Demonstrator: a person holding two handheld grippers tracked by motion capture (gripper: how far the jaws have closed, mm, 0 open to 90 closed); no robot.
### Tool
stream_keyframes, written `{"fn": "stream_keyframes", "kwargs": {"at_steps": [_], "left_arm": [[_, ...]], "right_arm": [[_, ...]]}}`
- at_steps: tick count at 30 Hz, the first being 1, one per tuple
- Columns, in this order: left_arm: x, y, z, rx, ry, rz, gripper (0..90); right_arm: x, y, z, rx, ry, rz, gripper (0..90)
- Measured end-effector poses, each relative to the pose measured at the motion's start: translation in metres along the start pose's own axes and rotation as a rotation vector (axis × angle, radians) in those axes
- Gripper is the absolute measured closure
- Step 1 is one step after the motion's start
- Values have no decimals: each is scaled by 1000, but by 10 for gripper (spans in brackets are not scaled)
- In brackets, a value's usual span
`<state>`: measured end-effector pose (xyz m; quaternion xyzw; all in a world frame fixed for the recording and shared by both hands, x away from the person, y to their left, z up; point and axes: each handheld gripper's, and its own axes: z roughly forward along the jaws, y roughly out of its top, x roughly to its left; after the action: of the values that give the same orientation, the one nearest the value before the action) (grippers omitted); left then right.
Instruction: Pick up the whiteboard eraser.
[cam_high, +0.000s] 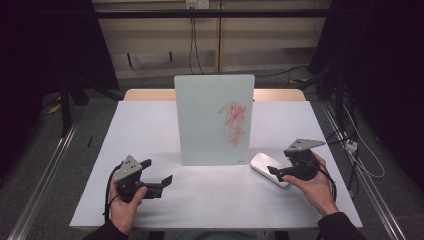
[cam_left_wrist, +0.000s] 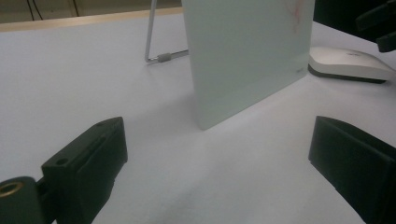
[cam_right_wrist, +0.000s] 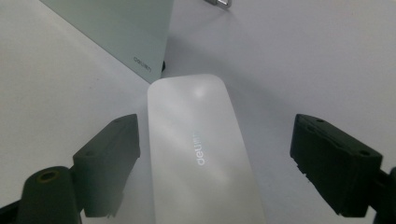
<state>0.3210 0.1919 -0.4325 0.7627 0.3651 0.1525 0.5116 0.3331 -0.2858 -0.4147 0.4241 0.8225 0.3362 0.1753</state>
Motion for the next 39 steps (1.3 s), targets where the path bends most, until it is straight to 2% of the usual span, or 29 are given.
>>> {"fn": "stream_keyframes", "kwargs": {"at_steps": [5, 16, 20, 30, 37, 39], "left_arm": [[0, 0, 0, 2, -3, 3, 43], [0, 0, 2, 11, 0, 10, 43], [0, 0, 2, 14, -2, 4, 43], [0, -1, 2, 13, 4, 1, 43], [1, -1, 2, 14, 4, -3, 43], [1, -1, 2, 14, 4, -2, 43]], "right_arm": [[-2, 1, 13, 59, 16, -18, 211], [3, -2, 26, 130, 51, -39, 248], [4, -1, 29, 141, 47, -52, 283], [5, 1, 33, 179, 43, -82, 292], [8, 3, 32, 205, 34, -126, 311], [8, 3, 32, 205, 41, -121, 314]]}}
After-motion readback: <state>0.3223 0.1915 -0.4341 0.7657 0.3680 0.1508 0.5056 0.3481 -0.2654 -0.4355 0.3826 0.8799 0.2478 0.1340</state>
